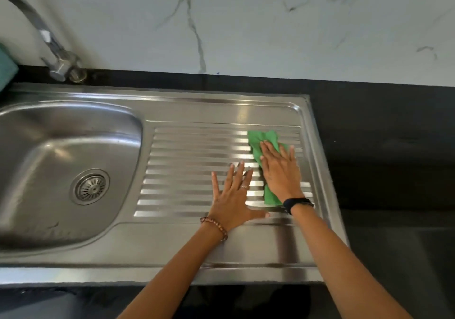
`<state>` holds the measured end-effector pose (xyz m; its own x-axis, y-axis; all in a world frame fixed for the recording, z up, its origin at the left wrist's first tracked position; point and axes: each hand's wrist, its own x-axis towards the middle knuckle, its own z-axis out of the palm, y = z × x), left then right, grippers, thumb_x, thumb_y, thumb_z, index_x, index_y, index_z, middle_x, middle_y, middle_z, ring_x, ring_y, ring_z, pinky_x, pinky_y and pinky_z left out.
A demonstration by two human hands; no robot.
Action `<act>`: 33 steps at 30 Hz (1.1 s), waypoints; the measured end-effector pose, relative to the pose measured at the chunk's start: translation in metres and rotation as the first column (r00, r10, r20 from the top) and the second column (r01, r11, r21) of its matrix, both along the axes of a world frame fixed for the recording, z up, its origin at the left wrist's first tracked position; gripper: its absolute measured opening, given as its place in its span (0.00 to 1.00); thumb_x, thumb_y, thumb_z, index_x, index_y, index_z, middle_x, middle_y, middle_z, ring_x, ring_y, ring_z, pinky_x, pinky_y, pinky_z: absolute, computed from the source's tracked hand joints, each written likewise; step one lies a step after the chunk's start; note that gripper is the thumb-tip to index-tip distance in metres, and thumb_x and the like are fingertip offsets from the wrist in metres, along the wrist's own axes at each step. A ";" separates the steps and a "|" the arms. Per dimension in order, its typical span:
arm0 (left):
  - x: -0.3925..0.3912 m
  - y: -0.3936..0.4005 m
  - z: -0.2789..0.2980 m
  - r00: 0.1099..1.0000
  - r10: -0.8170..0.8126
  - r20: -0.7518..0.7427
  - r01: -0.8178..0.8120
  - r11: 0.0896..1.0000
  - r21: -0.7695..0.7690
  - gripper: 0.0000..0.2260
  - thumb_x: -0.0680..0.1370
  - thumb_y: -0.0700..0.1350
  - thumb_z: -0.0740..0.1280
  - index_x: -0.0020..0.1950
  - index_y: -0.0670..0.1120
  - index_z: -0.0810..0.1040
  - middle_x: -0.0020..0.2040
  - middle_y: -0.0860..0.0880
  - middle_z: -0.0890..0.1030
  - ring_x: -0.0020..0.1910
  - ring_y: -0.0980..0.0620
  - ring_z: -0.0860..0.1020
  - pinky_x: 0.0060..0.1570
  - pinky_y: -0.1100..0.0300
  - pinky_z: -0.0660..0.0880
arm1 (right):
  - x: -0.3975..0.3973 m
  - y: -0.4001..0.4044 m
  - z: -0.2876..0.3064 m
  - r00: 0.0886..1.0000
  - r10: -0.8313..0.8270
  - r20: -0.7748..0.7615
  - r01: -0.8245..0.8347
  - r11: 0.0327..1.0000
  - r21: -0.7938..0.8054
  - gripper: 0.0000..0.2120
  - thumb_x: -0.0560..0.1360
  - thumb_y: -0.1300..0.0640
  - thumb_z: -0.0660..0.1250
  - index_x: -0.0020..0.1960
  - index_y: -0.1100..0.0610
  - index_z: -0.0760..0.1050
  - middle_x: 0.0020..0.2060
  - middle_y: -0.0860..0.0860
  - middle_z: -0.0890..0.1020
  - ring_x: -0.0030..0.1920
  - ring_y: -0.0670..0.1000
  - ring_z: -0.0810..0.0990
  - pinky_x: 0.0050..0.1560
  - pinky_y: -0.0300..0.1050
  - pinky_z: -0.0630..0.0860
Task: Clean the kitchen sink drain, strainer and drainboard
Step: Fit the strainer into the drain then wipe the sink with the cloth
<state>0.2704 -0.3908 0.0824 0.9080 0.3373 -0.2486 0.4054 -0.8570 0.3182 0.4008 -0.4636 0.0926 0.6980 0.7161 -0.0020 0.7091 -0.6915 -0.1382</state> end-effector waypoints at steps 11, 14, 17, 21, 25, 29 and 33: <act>0.011 -0.012 0.000 0.995 -0.018 -0.097 0.018 1.000 -0.001 0.53 0.63 0.74 0.60 0.74 0.52 0.35 0.76 0.49 0.34 0.74 0.45 0.35 0.65 0.35 0.31 | 0.025 -0.050 0.004 0.975 -0.221 0.022 0.222 0.966 -0.130 0.25 0.81 0.51 0.46 0.75 0.60 0.51 0.76 0.56 0.57 0.76 0.59 0.46 0.74 0.59 0.39; 0.011 -0.013 0.001 0.995 -0.013 -0.097 0.013 1.000 -0.008 0.52 0.63 0.74 0.60 0.74 0.52 0.35 0.75 0.50 0.34 0.74 0.46 0.34 0.65 0.35 0.30 | 0.000 -0.067 0.001 0.974 -0.227 0.009 0.226 0.968 -0.107 0.25 0.82 0.51 0.45 0.76 0.58 0.48 0.76 0.56 0.54 0.76 0.59 0.44 0.74 0.58 0.39; 0.010 -0.013 -0.001 0.995 -0.017 -0.095 0.017 1.000 -0.006 0.52 0.64 0.74 0.59 0.74 0.51 0.34 0.75 0.50 0.34 0.74 0.46 0.33 0.65 0.35 0.30 | -0.012 -0.073 -0.001 0.968 -0.253 -0.008 0.251 0.964 -0.088 0.25 0.82 0.51 0.45 0.76 0.58 0.48 0.76 0.56 0.53 0.77 0.58 0.45 0.74 0.57 0.38; 0.010 -0.009 0.002 0.995 -0.052 -0.088 0.048 0.998 -0.049 0.52 0.65 0.73 0.61 0.74 0.51 0.34 0.75 0.49 0.33 0.73 0.46 0.32 0.64 0.36 0.29 | 0.014 -0.050 0.002 0.966 -0.257 -0.015 0.254 0.963 -0.094 0.25 0.82 0.51 0.45 0.76 0.58 0.49 0.76 0.57 0.54 0.76 0.58 0.47 0.74 0.58 0.42; -0.008 0.010 0.006 1.000 -0.024 0.010 0.024 0.998 -0.066 0.48 0.67 0.70 0.61 0.73 0.53 0.34 0.76 0.49 0.34 0.70 0.48 0.28 0.67 0.39 0.30 | 0.027 -0.030 0.000 0.948 -0.315 -0.039 0.312 0.948 -0.068 0.24 0.82 0.52 0.46 0.75 0.60 0.51 0.76 0.58 0.56 0.76 0.59 0.48 0.74 0.59 0.43; -0.044 0.046 0.003 0.995 0.098 0.003 -0.097 0.994 -0.057 0.47 0.67 0.72 0.57 0.71 0.54 0.31 0.75 0.49 0.32 0.70 0.48 0.29 0.67 0.39 0.31 | 0.012 -0.024 -0.005 0.939 -0.341 -0.035 0.340 0.940 -0.022 0.25 0.81 0.52 0.48 0.75 0.60 0.52 0.75 0.59 0.57 0.76 0.59 0.49 0.74 0.58 0.44; -0.085 0.083 0.001 0.977 0.211 -0.019 -0.211 0.977 0.013 0.58 0.52 0.82 0.37 0.74 0.50 0.35 0.72 0.51 0.31 0.71 0.49 0.30 0.66 0.41 0.30 | -0.035 0.010 -0.006 0.958 -0.276 -0.075 0.283 0.953 0.108 0.22 0.82 0.54 0.48 0.74 0.60 0.58 0.74 0.58 0.60 0.76 0.57 0.52 0.76 0.55 0.46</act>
